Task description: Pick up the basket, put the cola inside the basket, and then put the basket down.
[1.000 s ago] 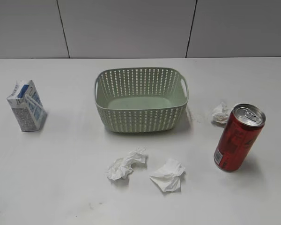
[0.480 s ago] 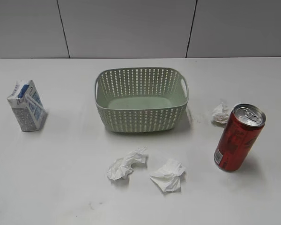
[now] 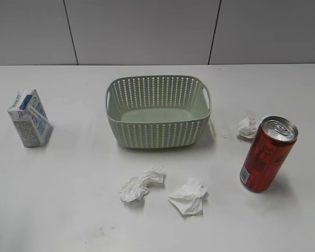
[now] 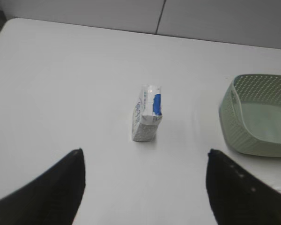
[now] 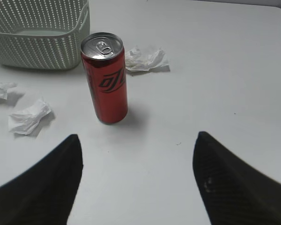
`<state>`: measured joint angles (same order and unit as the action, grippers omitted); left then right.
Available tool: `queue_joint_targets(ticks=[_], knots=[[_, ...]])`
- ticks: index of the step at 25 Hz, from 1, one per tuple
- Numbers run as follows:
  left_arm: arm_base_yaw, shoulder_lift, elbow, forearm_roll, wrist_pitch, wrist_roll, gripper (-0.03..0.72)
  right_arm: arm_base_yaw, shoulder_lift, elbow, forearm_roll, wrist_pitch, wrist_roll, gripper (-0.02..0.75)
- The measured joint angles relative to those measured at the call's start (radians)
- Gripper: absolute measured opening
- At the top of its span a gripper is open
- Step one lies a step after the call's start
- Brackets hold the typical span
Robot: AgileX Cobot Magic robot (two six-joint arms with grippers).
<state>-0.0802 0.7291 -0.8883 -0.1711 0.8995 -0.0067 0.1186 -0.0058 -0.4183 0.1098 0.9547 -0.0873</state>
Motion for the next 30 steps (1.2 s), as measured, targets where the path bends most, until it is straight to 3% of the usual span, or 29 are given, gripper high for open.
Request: queue_joint_targets(ticks=[10,18,30], knots=[[-0.203,0.496,-0.354,0.0,0.078,0.0,0.584,0.0,0.0,0.0,0.002,-0.001,0.001,0.567],[-0.289,0.843,-0.618,-0.004,0.196,-0.009,0.571,0.0,0.0,0.0,0.003,-0.001,0.001,0.567],[-0.38,1.23,-0.886,0.054,0.264,-0.168,0.532,0.0,0.0,0.002,0.019,-0.001,0.001,0.567]])
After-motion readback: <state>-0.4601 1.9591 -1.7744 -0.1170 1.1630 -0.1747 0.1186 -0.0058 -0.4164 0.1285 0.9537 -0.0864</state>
